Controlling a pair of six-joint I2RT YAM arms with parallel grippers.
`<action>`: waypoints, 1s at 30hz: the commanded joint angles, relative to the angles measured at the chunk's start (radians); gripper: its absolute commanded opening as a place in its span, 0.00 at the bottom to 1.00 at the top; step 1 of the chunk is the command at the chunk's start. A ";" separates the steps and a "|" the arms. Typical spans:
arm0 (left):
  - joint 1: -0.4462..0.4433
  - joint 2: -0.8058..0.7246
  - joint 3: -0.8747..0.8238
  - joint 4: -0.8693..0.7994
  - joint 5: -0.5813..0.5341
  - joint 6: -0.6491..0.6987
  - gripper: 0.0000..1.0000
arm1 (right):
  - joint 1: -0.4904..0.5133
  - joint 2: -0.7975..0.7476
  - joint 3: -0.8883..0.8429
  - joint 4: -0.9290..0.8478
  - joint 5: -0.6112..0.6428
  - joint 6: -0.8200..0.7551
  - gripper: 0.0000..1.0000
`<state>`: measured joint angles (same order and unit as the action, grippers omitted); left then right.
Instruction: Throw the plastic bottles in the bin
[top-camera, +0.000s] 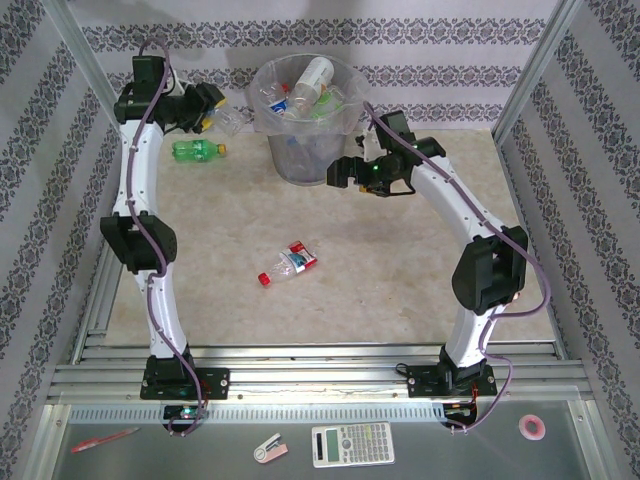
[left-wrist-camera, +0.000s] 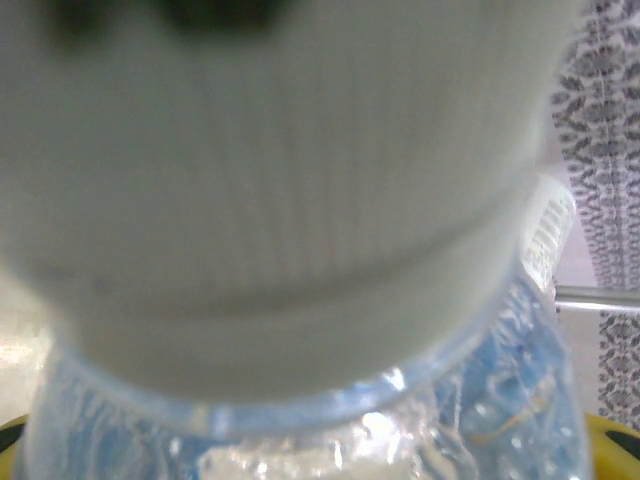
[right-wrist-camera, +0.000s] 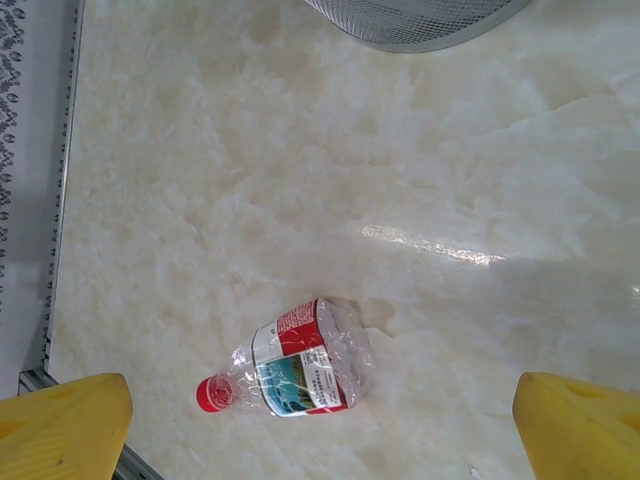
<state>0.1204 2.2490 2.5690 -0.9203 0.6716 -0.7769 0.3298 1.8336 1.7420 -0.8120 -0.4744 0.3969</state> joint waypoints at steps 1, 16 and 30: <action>0.010 0.024 0.067 -0.008 -0.006 -0.085 0.47 | -0.022 -0.049 -0.026 -0.010 0.004 0.003 0.98; -0.243 0.216 0.290 0.677 -0.364 -0.456 1.00 | -0.071 -0.115 -0.062 0.027 -0.054 -0.003 0.98; -0.152 -0.051 0.267 0.151 -0.387 -0.114 1.00 | -0.073 -0.242 -0.205 0.072 -0.088 0.006 0.98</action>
<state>-0.0406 2.3135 2.8246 -0.6575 0.3088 -1.0122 0.2638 1.6157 1.5612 -0.7650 -0.5350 0.3943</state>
